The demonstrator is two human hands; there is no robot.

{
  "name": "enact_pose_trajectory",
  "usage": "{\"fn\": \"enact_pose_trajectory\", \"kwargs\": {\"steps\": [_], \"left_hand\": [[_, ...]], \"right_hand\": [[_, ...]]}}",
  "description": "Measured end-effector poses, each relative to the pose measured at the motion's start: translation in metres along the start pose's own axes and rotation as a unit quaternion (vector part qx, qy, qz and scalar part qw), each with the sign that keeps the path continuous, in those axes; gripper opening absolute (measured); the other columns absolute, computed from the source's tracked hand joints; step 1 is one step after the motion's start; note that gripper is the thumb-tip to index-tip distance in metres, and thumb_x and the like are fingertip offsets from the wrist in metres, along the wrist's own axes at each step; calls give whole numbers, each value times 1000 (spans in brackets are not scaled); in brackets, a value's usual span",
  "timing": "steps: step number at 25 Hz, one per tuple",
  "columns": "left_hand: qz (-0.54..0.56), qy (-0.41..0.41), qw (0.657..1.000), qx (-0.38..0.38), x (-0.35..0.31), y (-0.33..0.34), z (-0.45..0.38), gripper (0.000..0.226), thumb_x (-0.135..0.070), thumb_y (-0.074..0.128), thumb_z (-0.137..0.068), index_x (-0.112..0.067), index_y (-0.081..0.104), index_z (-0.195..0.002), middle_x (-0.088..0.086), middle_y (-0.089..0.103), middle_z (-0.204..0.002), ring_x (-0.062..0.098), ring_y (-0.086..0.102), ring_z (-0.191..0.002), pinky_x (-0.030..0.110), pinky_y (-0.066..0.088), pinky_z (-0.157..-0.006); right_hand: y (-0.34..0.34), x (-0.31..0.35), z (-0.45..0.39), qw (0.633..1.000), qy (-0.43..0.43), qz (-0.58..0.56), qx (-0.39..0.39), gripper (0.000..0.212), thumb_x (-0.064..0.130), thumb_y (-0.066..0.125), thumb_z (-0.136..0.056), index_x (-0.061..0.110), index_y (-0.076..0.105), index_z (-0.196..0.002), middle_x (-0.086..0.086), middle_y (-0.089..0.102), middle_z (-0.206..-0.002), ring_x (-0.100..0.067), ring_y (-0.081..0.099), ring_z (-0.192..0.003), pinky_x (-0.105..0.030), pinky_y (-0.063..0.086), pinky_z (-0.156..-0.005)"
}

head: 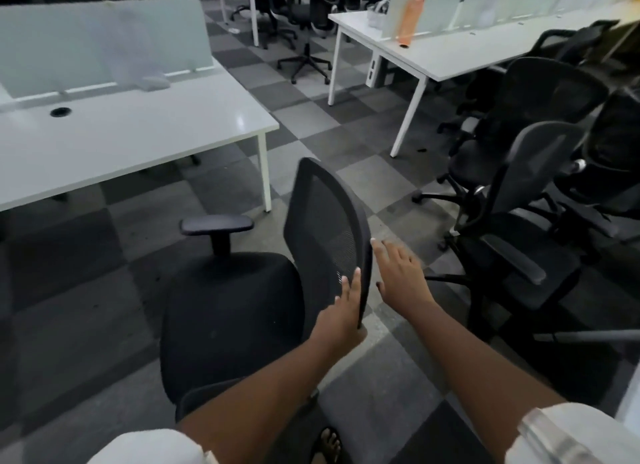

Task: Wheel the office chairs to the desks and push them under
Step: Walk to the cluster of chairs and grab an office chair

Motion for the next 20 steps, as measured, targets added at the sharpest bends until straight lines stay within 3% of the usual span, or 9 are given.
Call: {"fn": "enact_pose_trajectory", "kwargs": {"steps": [3,6,8,10,13,15,17,20], "left_hand": [[-24,53,998,36,28,-1,57,114,-18,62,-89,-45,-29,-151,0,-5,-170,33,62,-118,42,56,-82],[-46,78,994,56,67,-13,109,117,-20,68,-85,-55,-24,-150,-3,22,-167,28,68,-99,43,58,-79],[-55,80,993,62,91,-23,140,115,-27,70,-84,-59,-18,-150,-3,48,-152,28,68,-98,40,57,-81],[-88,80,991,63,113,-38,169,104,-37,70,-82,-60,-5,-151,-7,62,-133,23,68,-100,33,50,-78],[-204,49,975,77,141,-62,196,82,-41,72,-81,-49,17,-141,-9,63,-120,19,67,-97,35,46,-76],[-285,33,954,85,153,-74,202,75,-38,72,-80,-38,23,-136,-4,59,-119,23,64,-102,43,49,-85],[-294,18,952,77,157,-82,198,79,-46,69,-79,-35,26,-144,-5,56,-126,23,62,-109,43,49,-91],[-239,-1,970,52,151,-81,188,84,-62,65,-81,-36,28,-152,-7,54,-137,21,58,-119,40,49,-92]], "right_hand": [[5,20,30,1000,5,24,-11,103,15,74,-83,23,8,-163,-17,18,-165,-36,21,-151,-50,33,-116],[-1,36,48,996,-18,86,-15,95,17,74,-84,32,19,-161,-18,6,-167,-39,9,-154,-59,21,-119],[-6,48,56,994,-32,108,-7,86,23,75,-85,34,30,-156,-17,8,-167,-38,7,-155,-62,16,-120],[-10,59,70,994,-39,99,-4,76,26,76,-85,35,39,-151,-16,15,-167,-39,8,-155,-64,12,-120],[-9,79,95,994,-73,74,-23,65,21,78,-82,34,51,-140,-16,30,-162,-39,15,-154,-68,10,-119],[-3,97,112,991,-110,54,-47,62,18,81,-77,31,58,-133,-15,47,-151,-39,27,-150,-70,16,-118],[1,117,124,989,-132,38,-58,58,17,79,-76,30,60,-129,-13,57,-138,-37,34,-147,-71,18,-116],[-2,137,128,991,-131,31,-14,49,25,70,-88,34,55,-133,-5,56,-131,-30,35,-146,-69,10,-119]]}}
Point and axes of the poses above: each hand's wrist, its own z-axis away from the middle knuckle, its own y-axis out of the palm, x = y × z, the point moved 1 cm from there along -z, towards the middle knuckle
